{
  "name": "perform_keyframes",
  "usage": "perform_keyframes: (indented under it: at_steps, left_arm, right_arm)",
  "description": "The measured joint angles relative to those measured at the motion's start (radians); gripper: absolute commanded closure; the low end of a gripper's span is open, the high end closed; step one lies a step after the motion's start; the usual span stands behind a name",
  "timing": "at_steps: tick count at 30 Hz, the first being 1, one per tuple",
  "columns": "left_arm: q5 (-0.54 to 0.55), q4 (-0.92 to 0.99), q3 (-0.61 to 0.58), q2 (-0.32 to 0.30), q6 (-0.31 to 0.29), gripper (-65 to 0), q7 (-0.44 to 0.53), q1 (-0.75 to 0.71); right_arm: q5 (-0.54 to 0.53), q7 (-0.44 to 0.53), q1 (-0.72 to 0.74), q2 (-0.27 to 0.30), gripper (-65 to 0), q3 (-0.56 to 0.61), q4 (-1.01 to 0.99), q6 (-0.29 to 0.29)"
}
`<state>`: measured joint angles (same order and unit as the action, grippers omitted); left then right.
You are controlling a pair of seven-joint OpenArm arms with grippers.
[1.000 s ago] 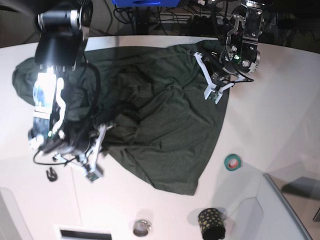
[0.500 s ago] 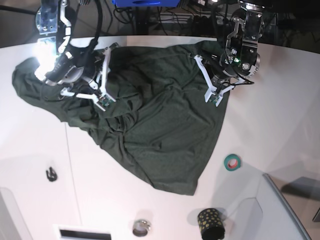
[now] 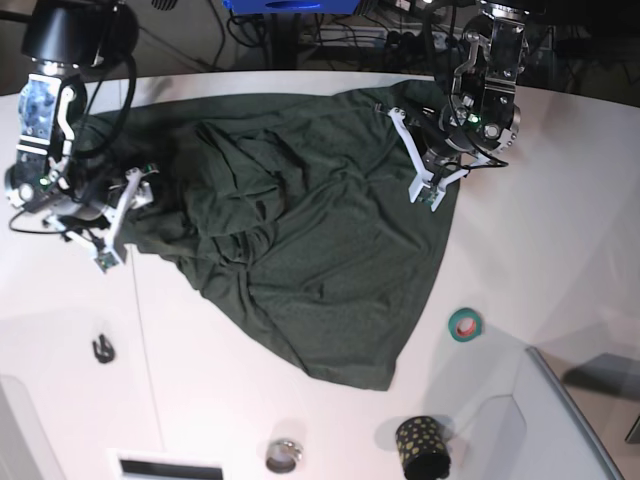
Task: Layout the t-shirt on the table in an organized manner, then fold the t-shirt properly
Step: 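Pull the held fabric with the right gripper away from the left gripper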
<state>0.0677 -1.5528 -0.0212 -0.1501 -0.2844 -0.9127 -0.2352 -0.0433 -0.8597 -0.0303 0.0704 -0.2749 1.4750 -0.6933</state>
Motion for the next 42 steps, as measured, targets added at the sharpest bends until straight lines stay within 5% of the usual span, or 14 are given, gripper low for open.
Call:
perform_keyframes:
  at_steps: [10,15,17,21,22,32,39,42]
  left_arm:
    - [0.000,0.000,0.000,0.000,0.000,0.0,0.002,0.000]
    - [0.000,0.001,0.000,0.000,0.000,0.0,-0.002,0.003]
    - [0.000,0.000,0.000,0.000,0.000,0.0,-0.004,0.003]
    - [0.000,0.000,0.000,0.000,0.000,0.0,-0.004,0.002]
    - [0.000,0.000,0.000,0.000,0.000,0.0,-0.003,0.002]
    - [0.000,-0.003,0.000,0.000,0.000,0.0,-0.001,-0.001]
    - [-0.003,-0.136,0.001,0.000,0.000,0.0,-0.037,-0.025]
    - [-0.004,-0.146,0.001,0.000,0.000,0.0,-0.068,-0.031]
  right_arm:
    - [-0.010,-0.036,0.000,-0.046,-46.1,0.006,0.100,-0.001]
    - [-0.002,0.023,0.061,-0.039,-45.3,0.005,-0.100,0.000]
    - [-0.005,0.048,0.088,-0.036,-38.3,-0.001,-0.166,-0.002]
    - [-0.008,0.082,0.142,0.005,-1.2,0.005,-0.245,-0.005]
    - [-0.004,0.080,0.154,0.017,0.0,0.005,-0.251,-0.003]
    - [-0.001,0.117,0.414,0.163,-1.5,0.006,-0.352,-0.004]
    - [-0.002,0.478,0.606,0.220,-2.4,0.008,-0.744,-0.004]
    - [0.003,0.597,0.685,0.245,-4.1,0.008,-0.911,0.104]
